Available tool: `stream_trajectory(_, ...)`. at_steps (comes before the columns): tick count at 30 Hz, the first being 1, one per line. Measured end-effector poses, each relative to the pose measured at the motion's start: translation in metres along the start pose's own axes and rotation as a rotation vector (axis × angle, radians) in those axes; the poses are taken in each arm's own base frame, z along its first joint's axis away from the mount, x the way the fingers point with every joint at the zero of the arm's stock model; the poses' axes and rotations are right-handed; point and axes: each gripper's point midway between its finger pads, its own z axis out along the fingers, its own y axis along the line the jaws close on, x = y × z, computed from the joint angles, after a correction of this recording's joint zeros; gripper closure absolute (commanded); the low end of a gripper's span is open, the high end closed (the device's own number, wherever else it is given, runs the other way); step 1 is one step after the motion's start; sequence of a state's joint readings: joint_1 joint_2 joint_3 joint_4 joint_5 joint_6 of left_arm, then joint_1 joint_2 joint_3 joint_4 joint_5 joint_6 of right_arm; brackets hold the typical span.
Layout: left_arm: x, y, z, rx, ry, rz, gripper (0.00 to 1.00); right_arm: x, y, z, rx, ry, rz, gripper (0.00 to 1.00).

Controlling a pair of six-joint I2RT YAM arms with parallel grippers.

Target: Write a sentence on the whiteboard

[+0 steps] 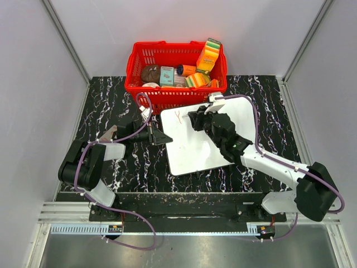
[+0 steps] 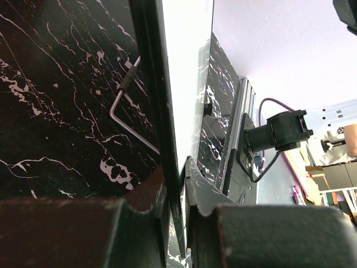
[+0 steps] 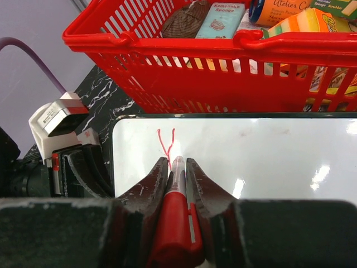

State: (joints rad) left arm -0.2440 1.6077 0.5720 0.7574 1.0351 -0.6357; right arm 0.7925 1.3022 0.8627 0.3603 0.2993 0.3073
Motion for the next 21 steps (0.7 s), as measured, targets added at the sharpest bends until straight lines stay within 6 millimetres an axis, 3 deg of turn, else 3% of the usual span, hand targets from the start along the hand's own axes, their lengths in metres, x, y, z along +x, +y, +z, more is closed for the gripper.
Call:
stream_trajectory(8,0.001,0.001,0.0,-0.001,0.001,-0.002,1.0,0.004,-0.014,0.008,0.036,0.014,0.004,1.0)
stream_trajectory(21,0.001,0.001,0.0,0.0,0.003,-0.005,1.0,0.006,-0.008,0.008,0.005,0.027,0.023,1.0)
